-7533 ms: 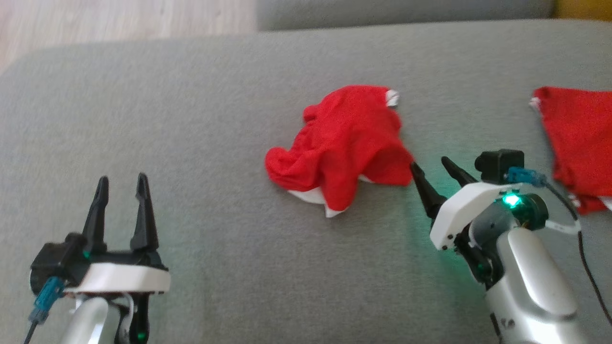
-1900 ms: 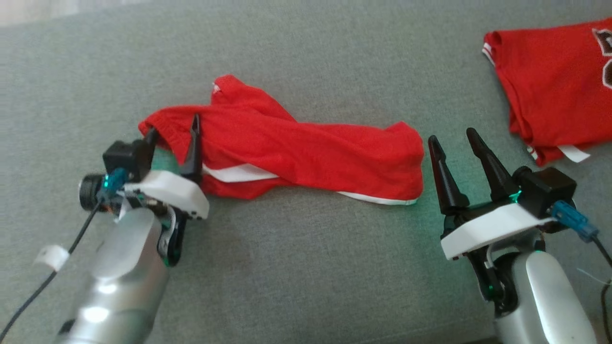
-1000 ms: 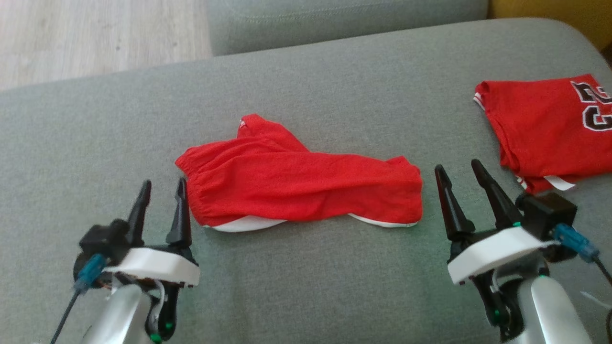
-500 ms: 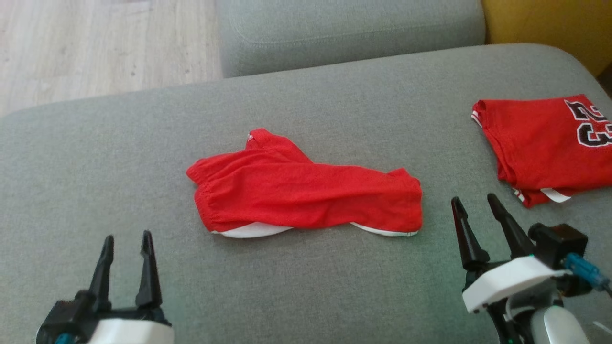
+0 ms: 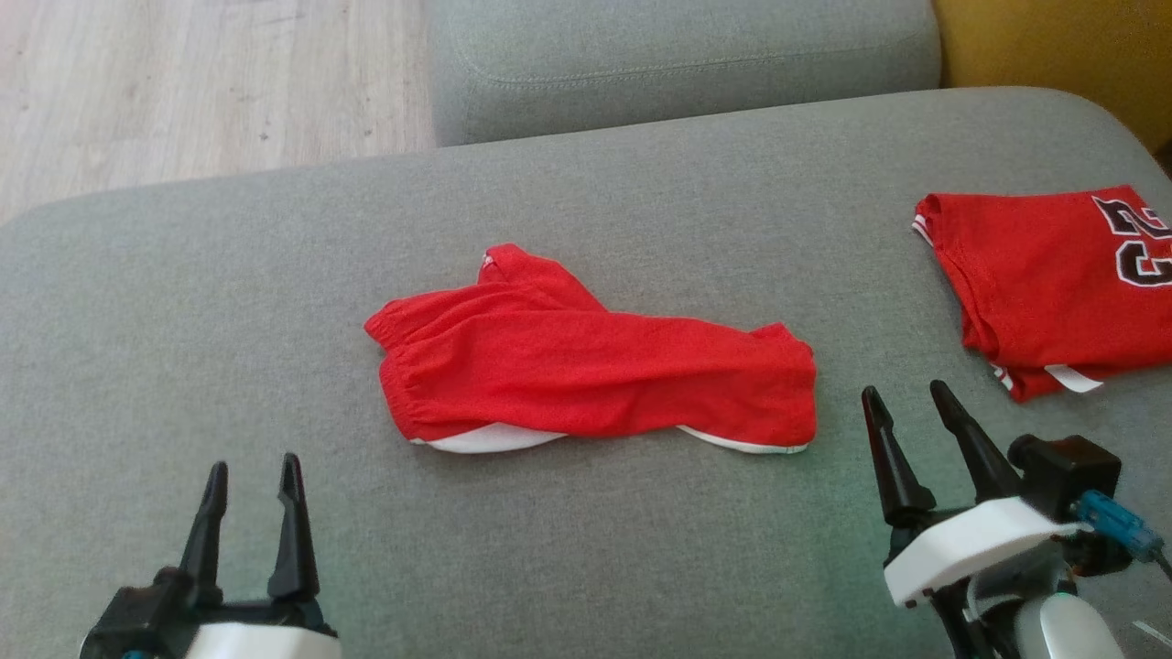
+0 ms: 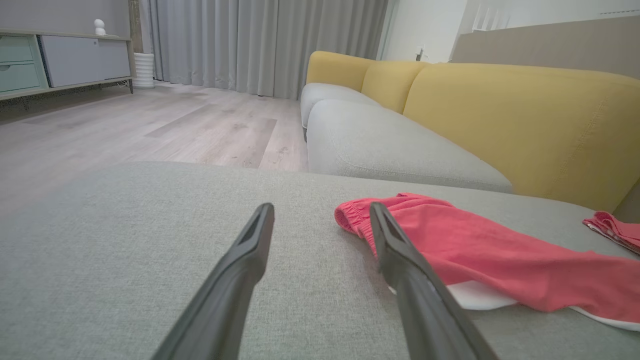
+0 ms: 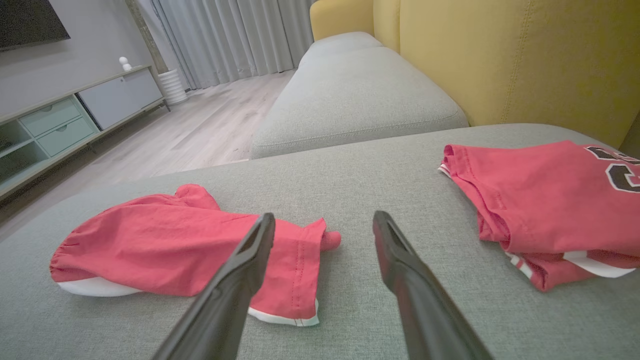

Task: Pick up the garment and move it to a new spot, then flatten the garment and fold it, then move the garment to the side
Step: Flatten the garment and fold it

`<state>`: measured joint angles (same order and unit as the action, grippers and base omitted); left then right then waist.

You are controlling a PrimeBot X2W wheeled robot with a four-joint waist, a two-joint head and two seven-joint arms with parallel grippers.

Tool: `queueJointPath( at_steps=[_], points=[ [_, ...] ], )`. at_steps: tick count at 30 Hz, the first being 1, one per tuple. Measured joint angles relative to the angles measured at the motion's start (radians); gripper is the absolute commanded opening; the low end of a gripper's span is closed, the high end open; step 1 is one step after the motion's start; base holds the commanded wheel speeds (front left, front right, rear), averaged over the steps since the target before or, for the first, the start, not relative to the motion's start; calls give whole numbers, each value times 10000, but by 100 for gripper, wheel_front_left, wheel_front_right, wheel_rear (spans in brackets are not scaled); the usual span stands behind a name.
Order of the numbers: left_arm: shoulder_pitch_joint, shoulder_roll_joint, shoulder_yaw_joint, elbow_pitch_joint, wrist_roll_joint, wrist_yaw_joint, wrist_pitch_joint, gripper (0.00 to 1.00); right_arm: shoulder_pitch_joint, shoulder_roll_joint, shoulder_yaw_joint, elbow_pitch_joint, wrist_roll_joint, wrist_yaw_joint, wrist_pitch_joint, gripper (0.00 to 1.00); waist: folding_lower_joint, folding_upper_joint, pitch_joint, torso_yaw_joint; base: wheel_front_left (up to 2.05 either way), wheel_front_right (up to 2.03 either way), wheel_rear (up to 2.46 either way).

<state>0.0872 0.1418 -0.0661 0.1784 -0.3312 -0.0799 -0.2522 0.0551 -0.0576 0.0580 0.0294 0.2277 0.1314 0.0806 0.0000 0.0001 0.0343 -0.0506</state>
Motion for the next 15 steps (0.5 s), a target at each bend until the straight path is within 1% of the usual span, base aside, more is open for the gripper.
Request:
queueJointPath(
  at_steps=[3,5,8,10,15],
  points=[
    [-61,-10,-63,196,86,-100,0,100,-3,4,31,-6,0,0,0,100,0,0,96,10,0,0,0],
    [-269,-15,-445,650,144,-217,67,100,-8,8,96,-6,0,0,0,100,0,0,198,25,0,0,0],
    [-913,-23,-1421,1733,351,-362,535,100,-51,17,267,-8,8,0,2,100,0,0,413,46,0,0,0],
    [-1490,-96,-1885,2589,322,-443,589,100,-103,23,382,-8,10,0,0,100,1,0,591,36,0,0,0],
    [-2882,-245,-2357,4251,-52,-449,445,100,-586,23,606,-2,12,0,-13,100,2,0,1071,-90,0,0,0]
  ],
)
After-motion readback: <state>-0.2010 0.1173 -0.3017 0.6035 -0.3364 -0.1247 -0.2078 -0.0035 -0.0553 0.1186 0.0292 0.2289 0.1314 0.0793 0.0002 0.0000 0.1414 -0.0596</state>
